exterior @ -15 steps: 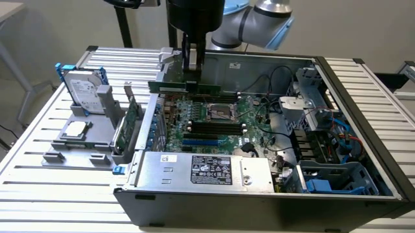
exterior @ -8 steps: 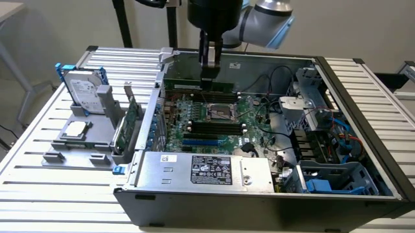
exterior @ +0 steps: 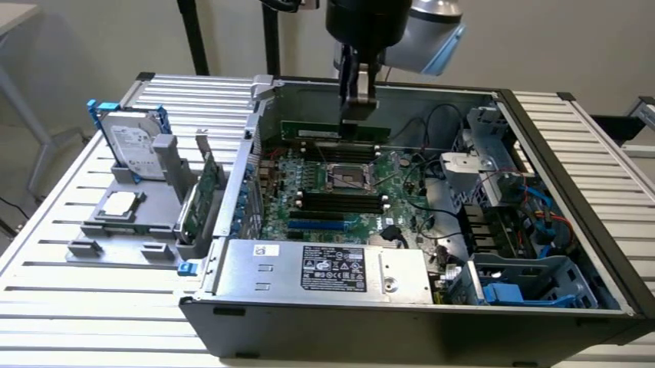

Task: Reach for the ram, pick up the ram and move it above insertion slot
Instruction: 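Pick up the ram and move it above insertion slot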

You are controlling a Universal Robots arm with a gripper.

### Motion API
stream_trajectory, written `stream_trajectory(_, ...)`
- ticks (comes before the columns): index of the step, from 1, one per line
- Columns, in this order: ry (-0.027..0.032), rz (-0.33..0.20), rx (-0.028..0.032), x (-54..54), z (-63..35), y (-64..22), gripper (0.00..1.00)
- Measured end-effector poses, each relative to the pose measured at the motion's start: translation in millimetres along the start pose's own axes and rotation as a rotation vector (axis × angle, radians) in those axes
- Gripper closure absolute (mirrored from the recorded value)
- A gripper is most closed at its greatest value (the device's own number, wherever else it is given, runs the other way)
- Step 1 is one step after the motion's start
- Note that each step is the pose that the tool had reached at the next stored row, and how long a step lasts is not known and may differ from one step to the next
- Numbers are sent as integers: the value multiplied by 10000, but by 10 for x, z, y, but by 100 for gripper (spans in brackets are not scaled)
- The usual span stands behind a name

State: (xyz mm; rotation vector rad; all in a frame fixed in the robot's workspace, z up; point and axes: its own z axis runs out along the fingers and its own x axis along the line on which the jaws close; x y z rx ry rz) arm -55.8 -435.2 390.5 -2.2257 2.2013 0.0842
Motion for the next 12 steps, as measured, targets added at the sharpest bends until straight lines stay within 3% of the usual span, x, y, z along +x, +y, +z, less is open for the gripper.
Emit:
stream_trajectory(5, -1, 4, 33, -40, 8, -112, 87)
stream_trajectory(12, -1, 4, 33, -42, 8, -122, 87)
